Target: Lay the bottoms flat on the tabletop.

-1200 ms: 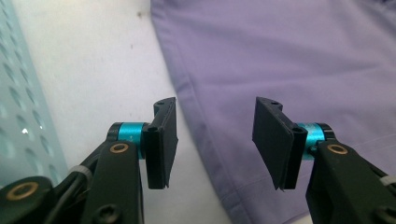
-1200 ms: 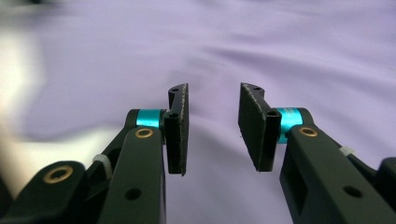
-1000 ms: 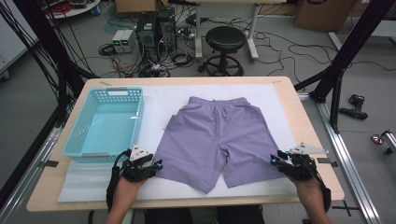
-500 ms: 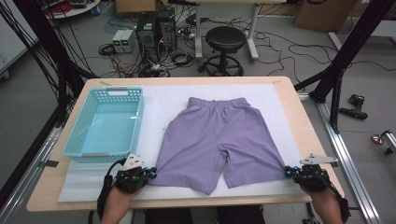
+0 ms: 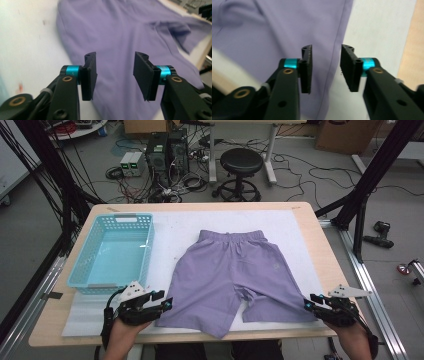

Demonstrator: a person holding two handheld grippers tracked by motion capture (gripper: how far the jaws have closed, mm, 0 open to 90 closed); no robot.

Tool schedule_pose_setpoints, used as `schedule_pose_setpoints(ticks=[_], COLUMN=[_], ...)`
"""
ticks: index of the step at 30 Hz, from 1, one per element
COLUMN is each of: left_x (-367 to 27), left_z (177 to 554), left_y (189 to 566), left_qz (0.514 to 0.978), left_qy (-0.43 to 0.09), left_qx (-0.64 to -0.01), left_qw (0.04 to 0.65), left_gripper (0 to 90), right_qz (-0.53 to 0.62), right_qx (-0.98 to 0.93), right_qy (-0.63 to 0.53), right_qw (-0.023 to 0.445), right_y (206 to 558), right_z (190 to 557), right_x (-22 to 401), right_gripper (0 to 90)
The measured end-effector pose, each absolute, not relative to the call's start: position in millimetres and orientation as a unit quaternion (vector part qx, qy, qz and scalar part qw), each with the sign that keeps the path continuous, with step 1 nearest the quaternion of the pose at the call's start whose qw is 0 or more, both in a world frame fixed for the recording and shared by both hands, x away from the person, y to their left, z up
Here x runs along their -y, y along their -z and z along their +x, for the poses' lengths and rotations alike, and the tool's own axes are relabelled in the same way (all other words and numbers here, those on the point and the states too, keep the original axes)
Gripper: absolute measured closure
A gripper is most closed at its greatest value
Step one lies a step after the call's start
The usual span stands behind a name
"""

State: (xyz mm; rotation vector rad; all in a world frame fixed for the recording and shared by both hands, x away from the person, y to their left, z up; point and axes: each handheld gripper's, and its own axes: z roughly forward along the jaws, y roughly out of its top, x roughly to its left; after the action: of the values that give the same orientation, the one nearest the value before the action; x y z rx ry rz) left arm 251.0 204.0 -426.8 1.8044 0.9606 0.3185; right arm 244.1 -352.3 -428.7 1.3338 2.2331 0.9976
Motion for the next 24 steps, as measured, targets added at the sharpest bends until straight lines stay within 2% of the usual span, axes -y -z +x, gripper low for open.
schedule_pose_setpoints(ticks=[9,16,21,24], left_x=[-182,-171,-161,-156], left_z=[312,351,377,394], left_y=[410,396,392,397], left_qz=[0.714,0.715,0.723,0.729], left_qy=[-0.159,-0.162,-0.164,-0.157], left_qx=[-0.397,-0.405,-0.392,-0.393], left_qw=[0.553,0.546,0.545,0.538], left_gripper=[45.8,43.9,43.8,46.2], right_qz=[0.464,0.445,0.429,0.424], right_qx=[-0.778,-0.782,-0.787,-0.793], right_qy=[-0.37,-0.382,-0.39,-0.384], right_qw=[0.205,0.211,0.21,0.208], right_y=[423,405,398,400], right_z=[302,335,361,381], right_x=[328,316,303,297], right_gripper=[54.2,56.5,54.5,58.1])
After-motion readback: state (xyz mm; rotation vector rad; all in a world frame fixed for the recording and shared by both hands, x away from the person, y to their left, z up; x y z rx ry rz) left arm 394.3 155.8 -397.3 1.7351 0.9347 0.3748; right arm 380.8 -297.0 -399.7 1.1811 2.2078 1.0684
